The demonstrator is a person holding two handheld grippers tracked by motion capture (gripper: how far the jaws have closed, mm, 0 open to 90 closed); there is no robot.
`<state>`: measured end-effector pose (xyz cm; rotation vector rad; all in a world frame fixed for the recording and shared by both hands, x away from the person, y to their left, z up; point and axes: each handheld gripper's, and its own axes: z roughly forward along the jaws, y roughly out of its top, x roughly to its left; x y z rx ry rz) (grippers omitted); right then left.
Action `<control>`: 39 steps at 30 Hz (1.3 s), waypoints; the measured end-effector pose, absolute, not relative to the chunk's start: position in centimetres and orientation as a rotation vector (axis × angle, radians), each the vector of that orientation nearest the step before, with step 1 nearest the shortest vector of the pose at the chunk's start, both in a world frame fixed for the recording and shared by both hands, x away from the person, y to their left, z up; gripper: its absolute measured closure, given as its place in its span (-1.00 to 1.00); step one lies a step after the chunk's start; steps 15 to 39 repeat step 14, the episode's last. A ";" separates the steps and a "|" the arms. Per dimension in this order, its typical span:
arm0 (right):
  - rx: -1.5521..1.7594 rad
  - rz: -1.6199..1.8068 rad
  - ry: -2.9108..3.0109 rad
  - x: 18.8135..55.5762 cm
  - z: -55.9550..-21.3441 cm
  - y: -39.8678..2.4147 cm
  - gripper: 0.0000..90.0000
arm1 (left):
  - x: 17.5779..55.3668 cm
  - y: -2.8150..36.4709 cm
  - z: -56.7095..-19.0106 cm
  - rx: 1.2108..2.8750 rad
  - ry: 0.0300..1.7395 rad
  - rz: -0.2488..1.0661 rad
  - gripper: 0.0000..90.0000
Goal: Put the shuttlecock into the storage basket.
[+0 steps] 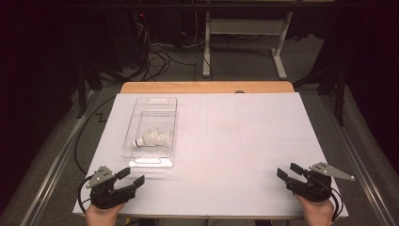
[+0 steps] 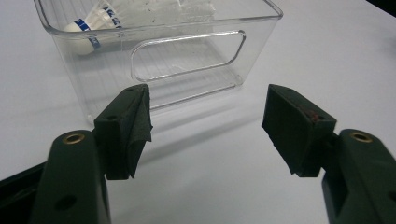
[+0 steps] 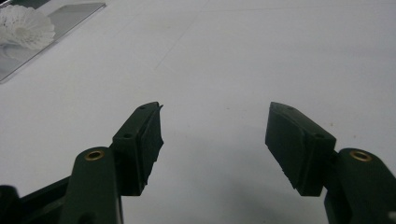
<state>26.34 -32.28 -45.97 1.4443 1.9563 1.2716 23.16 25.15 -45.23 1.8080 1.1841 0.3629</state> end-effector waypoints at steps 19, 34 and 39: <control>1.435 1.275 1.953 26.3 -46.0 -32.3 -0.20 | 23.2 25.2 -45.2 1.807 1.184 0.359 -0.26; 1.435 1.275 1.953 26.3 -46.0 -32.3 -0.20 | 23.2 25.2 -45.2 1.807 1.184 0.359 -0.26; 1.435 1.275 1.953 26.3 -46.0 -32.3 -0.20 | 23.2 25.2 -45.2 1.807 1.184 0.359 -0.26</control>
